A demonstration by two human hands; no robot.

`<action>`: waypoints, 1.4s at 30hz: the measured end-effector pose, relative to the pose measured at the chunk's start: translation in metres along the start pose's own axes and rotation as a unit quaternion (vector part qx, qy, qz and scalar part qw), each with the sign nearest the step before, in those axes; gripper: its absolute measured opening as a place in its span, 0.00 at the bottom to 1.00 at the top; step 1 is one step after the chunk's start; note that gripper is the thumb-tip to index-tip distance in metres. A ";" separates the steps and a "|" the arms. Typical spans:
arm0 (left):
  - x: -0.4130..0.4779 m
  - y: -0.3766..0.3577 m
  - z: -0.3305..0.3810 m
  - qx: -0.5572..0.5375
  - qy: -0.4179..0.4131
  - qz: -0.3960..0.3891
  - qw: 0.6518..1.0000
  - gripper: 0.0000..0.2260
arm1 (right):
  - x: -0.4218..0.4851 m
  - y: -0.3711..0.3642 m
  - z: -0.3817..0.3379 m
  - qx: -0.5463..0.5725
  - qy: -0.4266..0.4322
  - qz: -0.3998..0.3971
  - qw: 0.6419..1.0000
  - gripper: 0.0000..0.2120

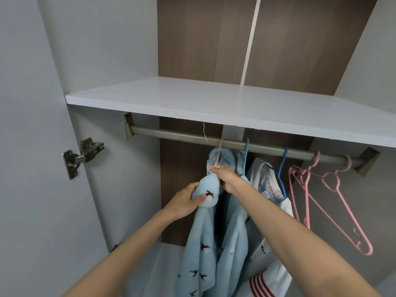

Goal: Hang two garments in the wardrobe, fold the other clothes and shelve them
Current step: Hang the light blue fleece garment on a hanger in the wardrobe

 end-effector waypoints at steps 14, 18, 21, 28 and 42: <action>-0.063 0.043 0.005 -0.052 0.006 0.107 0.993 0.18 | -0.092 -0.001 0.010 -0.136 0.233 0.081 0.960 0.14; -0.107 0.060 0.008 -0.071 -0.004 0.136 0.988 0.17 | -0.144 -0.010 0.027 -0.108 0.235 0.040 0.965 0.12; -0.148 0.068 0.006 -0.081 -0.007 0.145 0.986 0.17 | -0.186 -0.019 0.048 -0.110 0.213 0.023 0.970 0.12; -0.245 0.081 0.004 -0.096 -0.002 0.154 0.983 0.17 | -0.280 -0.045 0.095 -0.116 0.188 -0.025 0.975 0.12; -0.385 0.074 0.012 -0.102 0.013 0.147 0.984 0.16 | -0.412 -0.050 0.136 -0.106 0.188 -0.038 0.976 0.11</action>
Point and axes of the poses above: each hand's wrist, its own x-axis towards the middle knuckle, its own y-axis out of the back of the hand, z = x × y, the point moved 2 cm from there along x, towards the middle knuckle, and after that the axes turned 2 degrees about z, right-handed, at the moved point
